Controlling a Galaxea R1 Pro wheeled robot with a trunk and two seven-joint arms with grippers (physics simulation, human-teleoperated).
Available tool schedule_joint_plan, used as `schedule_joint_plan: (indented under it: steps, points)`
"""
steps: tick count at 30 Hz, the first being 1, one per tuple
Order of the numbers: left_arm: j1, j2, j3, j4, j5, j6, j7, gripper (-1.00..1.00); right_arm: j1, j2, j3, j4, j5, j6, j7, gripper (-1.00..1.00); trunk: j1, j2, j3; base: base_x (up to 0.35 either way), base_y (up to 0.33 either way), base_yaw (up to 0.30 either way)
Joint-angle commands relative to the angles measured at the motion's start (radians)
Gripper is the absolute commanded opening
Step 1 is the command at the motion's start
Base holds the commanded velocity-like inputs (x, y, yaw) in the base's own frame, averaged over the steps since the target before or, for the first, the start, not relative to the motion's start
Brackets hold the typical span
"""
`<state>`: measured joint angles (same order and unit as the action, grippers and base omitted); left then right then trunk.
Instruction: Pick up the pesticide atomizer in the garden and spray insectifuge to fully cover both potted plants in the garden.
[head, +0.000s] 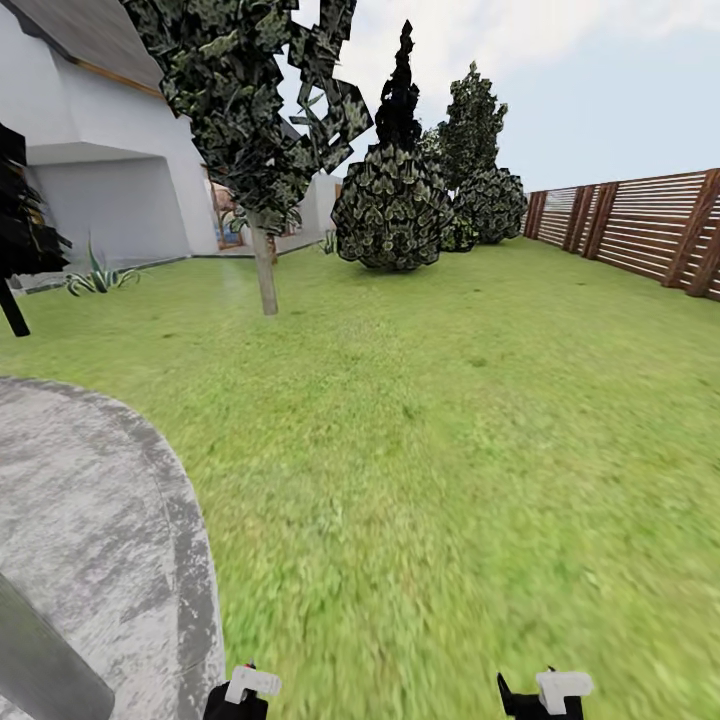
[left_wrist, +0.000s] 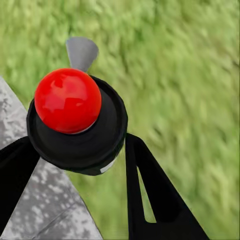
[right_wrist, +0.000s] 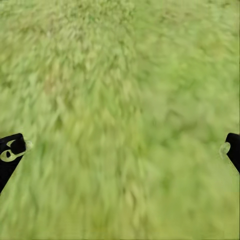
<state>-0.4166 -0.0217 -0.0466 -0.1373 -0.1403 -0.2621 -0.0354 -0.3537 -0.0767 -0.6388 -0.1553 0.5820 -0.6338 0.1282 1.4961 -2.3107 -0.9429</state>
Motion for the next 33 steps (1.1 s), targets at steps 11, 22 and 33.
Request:
schedule_joint_plan:
  steps: [11, 22, 33]
  points:
    - [-0.001, 0.0, -0.004, 0.001, -0.004, -0.003, 0.002, -1.0, -0.001, 0.0, -0.008, 0.0, -0.001, -0.003, 0.01, 1.0, 0.0, 0.0, -0.001, 0.339, 0.0, 0.0]
    - [-0.001, 0.0, -0.004, 0.001, -0.004, -0.003, 0.002, -1.0, -0.001, 0.001, -0.007, 0.0, -0.001, -0.003, 0.01, 1.0, 0.0, 0.0, -0.001, 0.339, 0.0, 0.073]
    - [-0.001, 0.0, -0.004, 0.001, -0.005, -0.003, 0.002, -1.0, -0.001, 0.001, -0.008, 0.0, 0.0, -0.003, 0.01, 1.0, 0.0, 0.0, -0.001, 0.339, -0.02, 0.22]
